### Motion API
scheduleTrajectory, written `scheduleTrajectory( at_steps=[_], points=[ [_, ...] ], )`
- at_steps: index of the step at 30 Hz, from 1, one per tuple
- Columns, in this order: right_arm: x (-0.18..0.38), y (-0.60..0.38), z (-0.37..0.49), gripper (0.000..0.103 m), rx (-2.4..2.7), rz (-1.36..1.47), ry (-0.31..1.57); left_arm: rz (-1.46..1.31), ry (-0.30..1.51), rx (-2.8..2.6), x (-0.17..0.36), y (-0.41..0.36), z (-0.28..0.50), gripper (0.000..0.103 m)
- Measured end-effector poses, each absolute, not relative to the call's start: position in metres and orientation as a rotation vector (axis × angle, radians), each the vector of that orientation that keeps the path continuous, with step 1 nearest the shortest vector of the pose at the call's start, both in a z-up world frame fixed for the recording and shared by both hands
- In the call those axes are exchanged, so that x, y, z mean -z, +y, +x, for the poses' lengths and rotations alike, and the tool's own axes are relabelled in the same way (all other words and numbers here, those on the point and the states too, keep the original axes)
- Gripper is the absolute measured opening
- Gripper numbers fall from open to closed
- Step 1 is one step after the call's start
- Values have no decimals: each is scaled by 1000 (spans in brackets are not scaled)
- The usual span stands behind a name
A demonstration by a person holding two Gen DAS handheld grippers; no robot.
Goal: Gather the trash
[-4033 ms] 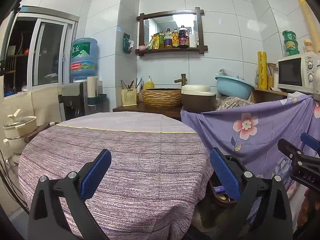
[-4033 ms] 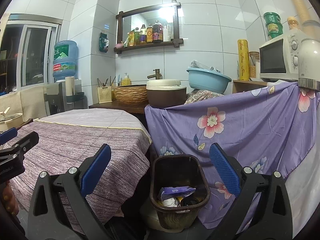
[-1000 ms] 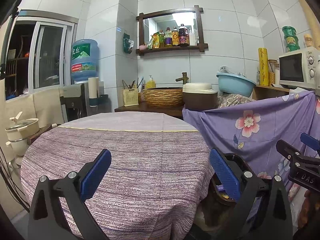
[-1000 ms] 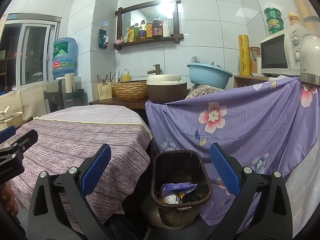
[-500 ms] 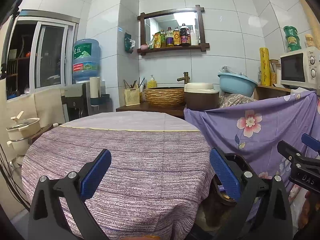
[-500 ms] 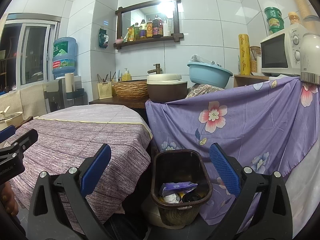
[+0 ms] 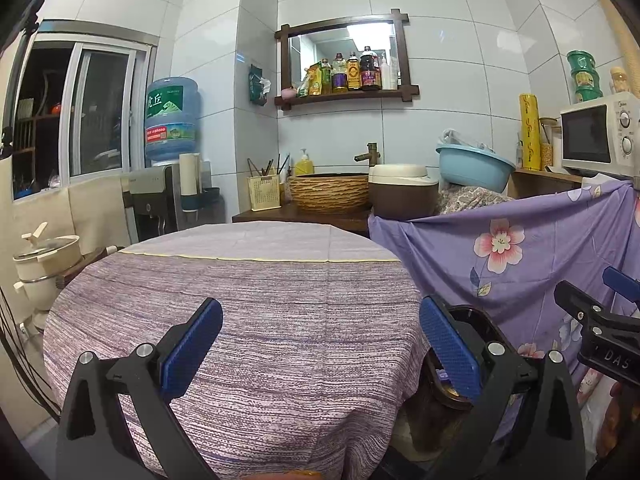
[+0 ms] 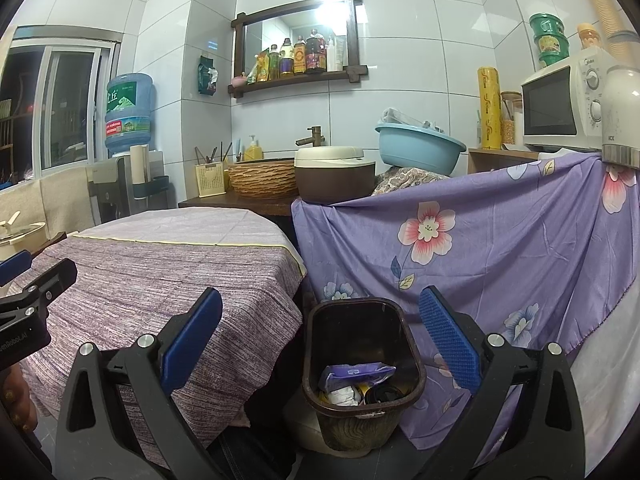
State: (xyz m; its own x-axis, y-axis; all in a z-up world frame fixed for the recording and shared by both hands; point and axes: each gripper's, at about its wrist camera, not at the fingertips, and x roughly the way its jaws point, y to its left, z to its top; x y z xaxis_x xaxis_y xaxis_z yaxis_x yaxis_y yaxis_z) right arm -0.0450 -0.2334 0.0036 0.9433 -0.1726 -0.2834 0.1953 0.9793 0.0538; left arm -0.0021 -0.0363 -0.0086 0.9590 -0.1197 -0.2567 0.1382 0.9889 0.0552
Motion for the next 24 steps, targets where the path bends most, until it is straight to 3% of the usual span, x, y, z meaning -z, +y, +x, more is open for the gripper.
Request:
scheduleTrajectory(
  at_steps=[24],
  points=[
    [-3, -233, -45, 97, 186, 82, 284, 71, 260, 129, 9, -36, -1, 98]
  ],
)
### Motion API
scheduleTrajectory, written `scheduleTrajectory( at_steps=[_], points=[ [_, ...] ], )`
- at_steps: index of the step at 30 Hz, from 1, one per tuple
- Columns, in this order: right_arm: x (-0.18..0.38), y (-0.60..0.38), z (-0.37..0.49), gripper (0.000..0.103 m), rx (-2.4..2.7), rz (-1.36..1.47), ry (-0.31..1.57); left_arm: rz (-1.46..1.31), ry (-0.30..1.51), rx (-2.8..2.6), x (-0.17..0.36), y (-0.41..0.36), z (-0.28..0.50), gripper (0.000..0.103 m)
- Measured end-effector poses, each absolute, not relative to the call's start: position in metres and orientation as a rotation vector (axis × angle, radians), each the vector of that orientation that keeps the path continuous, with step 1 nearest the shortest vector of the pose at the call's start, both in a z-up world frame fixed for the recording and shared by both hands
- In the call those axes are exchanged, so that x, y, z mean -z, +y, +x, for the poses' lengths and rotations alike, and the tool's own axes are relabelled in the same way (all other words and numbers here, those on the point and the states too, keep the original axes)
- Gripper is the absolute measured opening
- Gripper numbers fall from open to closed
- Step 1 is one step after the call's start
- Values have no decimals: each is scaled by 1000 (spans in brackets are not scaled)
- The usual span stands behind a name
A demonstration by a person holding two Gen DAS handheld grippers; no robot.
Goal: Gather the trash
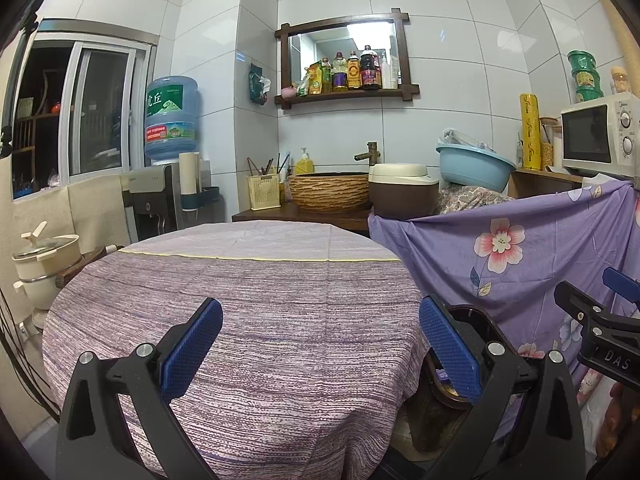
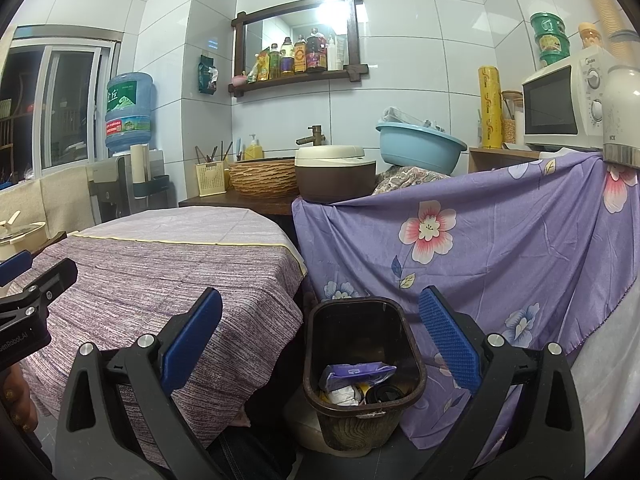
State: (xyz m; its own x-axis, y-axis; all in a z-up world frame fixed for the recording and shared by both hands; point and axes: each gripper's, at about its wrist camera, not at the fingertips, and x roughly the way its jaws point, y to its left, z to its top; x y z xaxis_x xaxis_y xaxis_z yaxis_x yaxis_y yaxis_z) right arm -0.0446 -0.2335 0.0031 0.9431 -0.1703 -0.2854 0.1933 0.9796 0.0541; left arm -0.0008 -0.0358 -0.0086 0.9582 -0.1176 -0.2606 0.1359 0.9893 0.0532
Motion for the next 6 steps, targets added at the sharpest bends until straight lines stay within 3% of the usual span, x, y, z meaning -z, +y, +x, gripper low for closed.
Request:
scheduleTrajectory(
  at_steps=[6],
  points=[
    [-3, -233, -45, 97, 186, 83, 284, 77, 260, 133, 8, -38, 0, 98]
  ],
)
